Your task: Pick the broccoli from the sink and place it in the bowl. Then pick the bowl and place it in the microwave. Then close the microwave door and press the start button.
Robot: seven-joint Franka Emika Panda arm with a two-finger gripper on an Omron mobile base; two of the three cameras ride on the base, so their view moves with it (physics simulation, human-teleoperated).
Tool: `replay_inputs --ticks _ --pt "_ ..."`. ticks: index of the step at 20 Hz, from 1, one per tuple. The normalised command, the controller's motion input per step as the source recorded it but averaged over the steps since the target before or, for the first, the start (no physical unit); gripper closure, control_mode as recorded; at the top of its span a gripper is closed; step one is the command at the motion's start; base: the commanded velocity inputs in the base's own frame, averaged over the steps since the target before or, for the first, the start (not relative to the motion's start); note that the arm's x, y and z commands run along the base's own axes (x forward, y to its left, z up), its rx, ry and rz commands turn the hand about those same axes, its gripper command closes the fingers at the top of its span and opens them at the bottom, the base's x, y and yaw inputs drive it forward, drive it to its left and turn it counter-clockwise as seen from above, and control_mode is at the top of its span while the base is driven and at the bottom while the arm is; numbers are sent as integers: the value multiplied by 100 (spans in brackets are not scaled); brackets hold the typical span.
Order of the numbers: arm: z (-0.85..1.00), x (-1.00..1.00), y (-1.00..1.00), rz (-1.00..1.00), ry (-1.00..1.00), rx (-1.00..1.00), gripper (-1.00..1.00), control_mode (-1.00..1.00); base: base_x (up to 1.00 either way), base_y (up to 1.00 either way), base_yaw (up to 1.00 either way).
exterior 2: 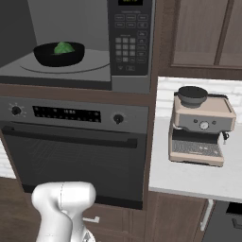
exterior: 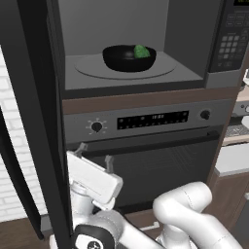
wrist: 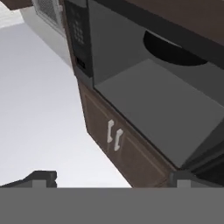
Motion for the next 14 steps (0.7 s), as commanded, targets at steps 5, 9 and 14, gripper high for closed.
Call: replay_inputs --ticks 5,9,14 --pt "-41 10 70 -17 4 -21 -100 -100 0 0 0" --pt "-45 0 52 -20 4 -15 -100 -100 0 0 0" --pt "0 0 26 -18 5 -8 -100 -100 0 0 0"
